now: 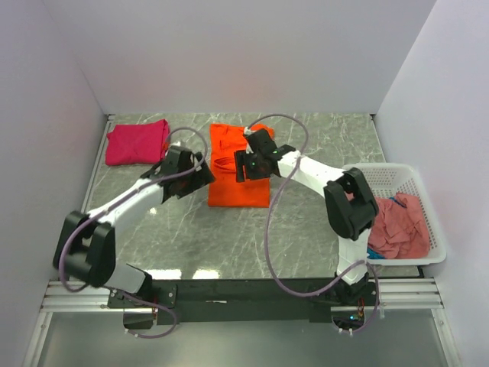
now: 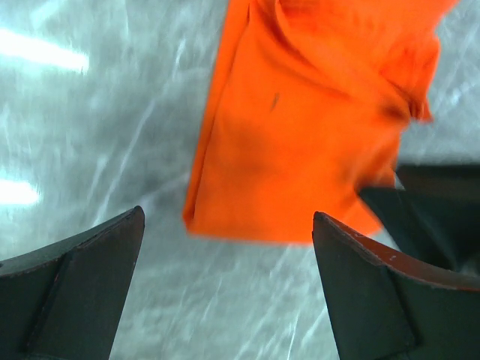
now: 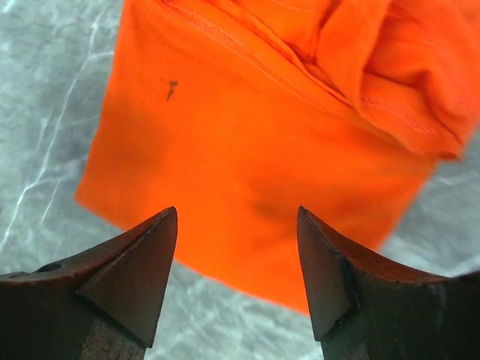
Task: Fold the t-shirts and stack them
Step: Fold the tshirt
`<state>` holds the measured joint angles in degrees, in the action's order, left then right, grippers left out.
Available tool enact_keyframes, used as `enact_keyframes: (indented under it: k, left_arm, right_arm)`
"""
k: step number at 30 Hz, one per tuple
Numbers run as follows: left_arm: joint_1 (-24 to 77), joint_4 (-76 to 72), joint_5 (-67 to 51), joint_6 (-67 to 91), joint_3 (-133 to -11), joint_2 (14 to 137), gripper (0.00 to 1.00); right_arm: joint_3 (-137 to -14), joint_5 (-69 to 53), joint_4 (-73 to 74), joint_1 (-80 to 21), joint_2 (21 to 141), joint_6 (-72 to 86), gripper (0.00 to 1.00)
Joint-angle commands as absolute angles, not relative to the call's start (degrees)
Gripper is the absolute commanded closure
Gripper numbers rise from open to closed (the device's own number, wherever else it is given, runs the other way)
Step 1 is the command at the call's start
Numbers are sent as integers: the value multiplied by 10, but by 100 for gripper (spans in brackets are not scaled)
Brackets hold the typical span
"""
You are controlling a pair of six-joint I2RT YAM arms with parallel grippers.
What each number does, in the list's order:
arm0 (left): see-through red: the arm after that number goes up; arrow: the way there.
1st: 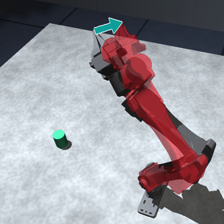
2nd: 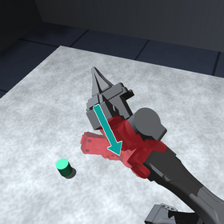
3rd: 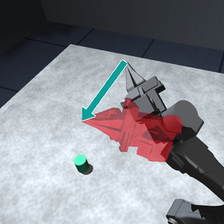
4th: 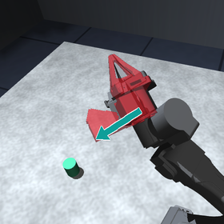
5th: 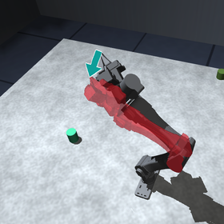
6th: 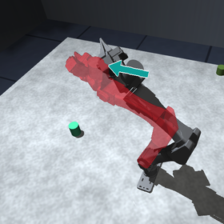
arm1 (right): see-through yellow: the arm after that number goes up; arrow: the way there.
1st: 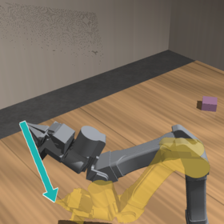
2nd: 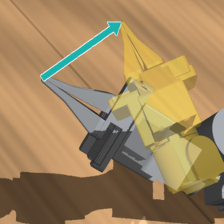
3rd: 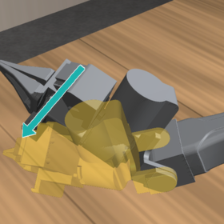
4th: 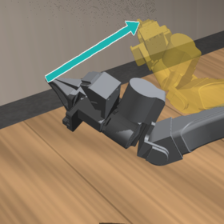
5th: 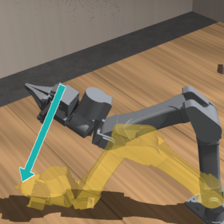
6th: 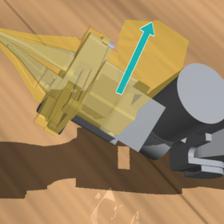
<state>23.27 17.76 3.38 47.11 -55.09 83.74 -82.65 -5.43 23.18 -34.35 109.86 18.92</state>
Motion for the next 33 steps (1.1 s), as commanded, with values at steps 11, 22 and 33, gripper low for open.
enact_keyframes:
  k: [11, 22, 33]
  left_arm:
    - [326, -84, -47, 408, -511, 906, 1]
    - [327, -76, -53, 419, -433, 960, 0]
    - [329, -58, -34, 411, -414, 943, 1]
  right_arm:
    - [-960, -32, 201, -323, 1209, 228, 28]
    - [-964, -49, 198, -308, 1195, 215, 28]
    - [-765, -110, 120, -323, 1092, 266, 28]
